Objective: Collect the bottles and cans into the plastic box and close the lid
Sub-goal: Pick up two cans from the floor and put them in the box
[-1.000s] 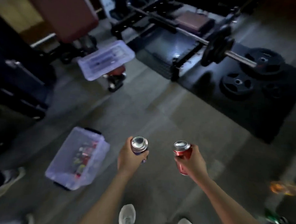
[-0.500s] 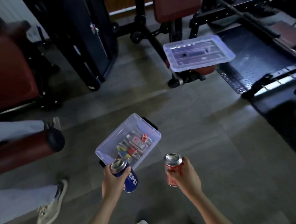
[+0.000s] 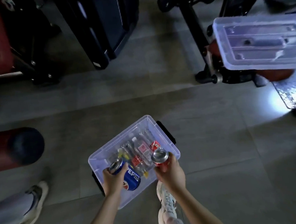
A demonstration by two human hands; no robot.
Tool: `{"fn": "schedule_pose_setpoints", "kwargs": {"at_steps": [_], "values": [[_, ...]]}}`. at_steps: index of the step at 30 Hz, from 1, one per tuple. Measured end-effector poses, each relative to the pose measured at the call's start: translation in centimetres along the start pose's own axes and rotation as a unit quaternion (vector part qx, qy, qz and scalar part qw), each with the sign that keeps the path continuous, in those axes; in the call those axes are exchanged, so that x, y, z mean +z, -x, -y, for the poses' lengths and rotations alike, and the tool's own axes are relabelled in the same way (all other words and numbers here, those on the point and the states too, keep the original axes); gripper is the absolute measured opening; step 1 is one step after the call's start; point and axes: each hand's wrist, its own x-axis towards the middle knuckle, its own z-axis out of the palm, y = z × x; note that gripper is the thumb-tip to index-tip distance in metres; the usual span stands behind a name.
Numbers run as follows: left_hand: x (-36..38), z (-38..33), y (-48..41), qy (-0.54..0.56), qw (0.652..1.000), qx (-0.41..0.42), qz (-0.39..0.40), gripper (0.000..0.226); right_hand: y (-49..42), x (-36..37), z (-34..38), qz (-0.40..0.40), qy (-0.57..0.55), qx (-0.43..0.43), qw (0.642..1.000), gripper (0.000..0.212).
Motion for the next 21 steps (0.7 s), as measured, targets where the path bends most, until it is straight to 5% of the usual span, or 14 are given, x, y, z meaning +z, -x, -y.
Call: {"fn": "schedule_pose_setpoints", "kwargs": {"at_steps": [8, 13, 17, 21], "values": [[7.4, 1.8, -12.1, -0.012, 0.998, -0.06, -0.008, 0.043, -15.1, 6.7, -1.2, 0.048, 0.134, -0.028, 0.989, 0.061], [11.7, 4.0, -18.9, -0.011, 0.996, -0.09, 0.005, 0.07, -21.3, 11.2, -3.0, 0.054, 0.239, -0.053, 0.968, 0.074], [13.9, 4.2, -22.3, -0.008, 0.996, -0.087, 0.012, 0.045, -24.3, 14.4, -4.1, 0.068, 0.251, -0.057, 0.964, 0.087], [14.3, 3.7, -23.6, -0.052, 0.996, -0.075, 0.027, 0.054, -24.5, 14.8, -4.2, 0.074, 0.247, -0.042, 0.965, 0.082]]}}
